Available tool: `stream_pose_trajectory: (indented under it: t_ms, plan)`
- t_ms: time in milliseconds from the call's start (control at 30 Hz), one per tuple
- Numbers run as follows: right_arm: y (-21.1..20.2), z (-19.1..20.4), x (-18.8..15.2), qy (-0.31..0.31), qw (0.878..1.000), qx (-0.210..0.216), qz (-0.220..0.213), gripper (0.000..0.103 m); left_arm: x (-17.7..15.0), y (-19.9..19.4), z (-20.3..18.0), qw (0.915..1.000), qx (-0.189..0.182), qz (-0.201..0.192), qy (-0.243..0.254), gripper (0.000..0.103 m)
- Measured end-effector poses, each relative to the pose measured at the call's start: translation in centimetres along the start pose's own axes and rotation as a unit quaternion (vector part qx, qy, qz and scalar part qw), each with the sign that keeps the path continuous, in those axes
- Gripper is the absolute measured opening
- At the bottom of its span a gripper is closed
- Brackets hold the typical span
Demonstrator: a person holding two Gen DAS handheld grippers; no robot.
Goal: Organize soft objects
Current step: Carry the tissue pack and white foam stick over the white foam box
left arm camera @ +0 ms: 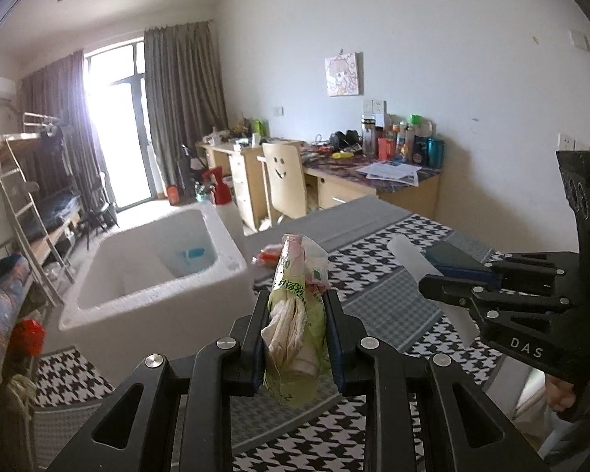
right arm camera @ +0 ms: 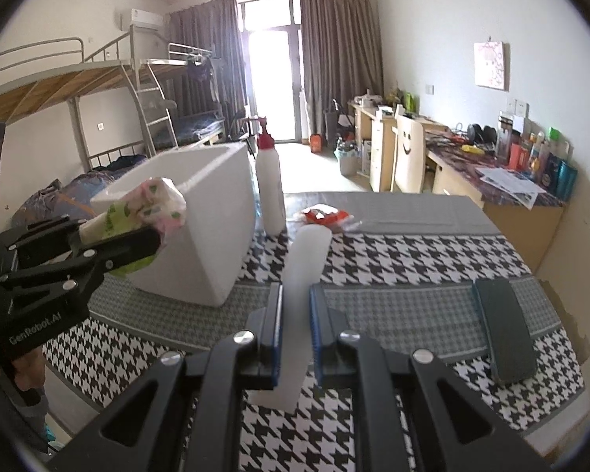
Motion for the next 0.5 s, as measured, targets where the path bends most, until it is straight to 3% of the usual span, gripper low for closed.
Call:
stream_pose_trajectory:
  t_ms: [500]
  plan:
    - [0.4,0.8,3.3,0.005,0.999,0.024,-0.032,0.016,2.9,-0.8,2.5,0.9994,0.017,-0.031,-0.004,0.027]
Point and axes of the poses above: each gripper's, at about its wrist camera, not at the fingertips, and y roughly the way its jaws point, z to its left, x to its top, the point moved 3 cm from there along y, roughly the way its jaws point, and after that the axes turned 14 degrees about -x, right-handed, at the moved point
